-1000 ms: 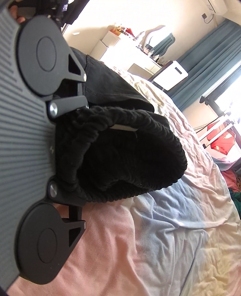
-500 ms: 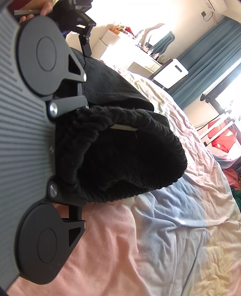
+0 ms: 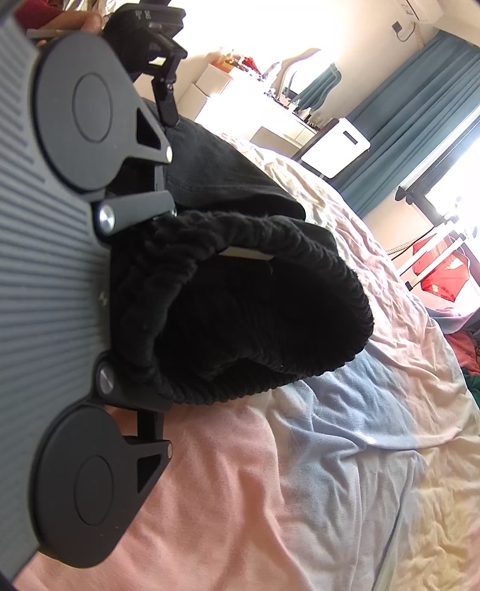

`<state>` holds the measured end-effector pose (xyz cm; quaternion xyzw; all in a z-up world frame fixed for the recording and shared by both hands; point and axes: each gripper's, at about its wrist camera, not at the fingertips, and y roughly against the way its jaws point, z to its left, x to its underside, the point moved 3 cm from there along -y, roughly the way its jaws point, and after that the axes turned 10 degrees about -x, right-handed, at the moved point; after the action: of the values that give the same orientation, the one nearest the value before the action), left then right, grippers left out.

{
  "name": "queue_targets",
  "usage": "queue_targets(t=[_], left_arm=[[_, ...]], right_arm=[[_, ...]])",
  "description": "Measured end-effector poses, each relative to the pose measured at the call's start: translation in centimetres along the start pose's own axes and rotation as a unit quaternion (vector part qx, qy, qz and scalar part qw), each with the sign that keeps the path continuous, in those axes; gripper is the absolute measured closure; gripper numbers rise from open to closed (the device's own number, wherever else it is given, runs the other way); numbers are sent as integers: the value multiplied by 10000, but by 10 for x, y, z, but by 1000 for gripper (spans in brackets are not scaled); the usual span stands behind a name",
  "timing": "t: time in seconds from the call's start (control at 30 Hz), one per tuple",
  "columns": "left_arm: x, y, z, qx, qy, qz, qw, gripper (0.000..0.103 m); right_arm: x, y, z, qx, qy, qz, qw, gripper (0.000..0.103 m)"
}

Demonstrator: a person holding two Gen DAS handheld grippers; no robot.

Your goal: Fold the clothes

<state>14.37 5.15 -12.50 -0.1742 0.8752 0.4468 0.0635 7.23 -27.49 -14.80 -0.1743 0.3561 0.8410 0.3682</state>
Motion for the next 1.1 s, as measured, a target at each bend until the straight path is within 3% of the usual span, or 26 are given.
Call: queue_targets(t=[0.1,0.2,0.5,0.83,1.0,1.1], left_arm=[[1,-6,6,145,176,61,9997,4],[4,-4,3,119,54,-72,9999,9],[14,10,-4,-61,-295,-420,9987,36],[34,53,-30,273,-459,-734,9959,52],[41,66,-65,478,-405,-706,9955,53],[30,60,-110,624,-500,-686,9944,53]], right_arm=[[1,-1,-2,10,-4,9,10000,44],[1,-2,-3,29,-1,17,10000,44],[5,2,2,64,43,-158,9998,45],[-1,46,12,-550,-535,-667,9948,52],[-24,81,16,-675,-612,-843,9923,53],[-50,107,9,-703,-707,-1022,9898,53]])
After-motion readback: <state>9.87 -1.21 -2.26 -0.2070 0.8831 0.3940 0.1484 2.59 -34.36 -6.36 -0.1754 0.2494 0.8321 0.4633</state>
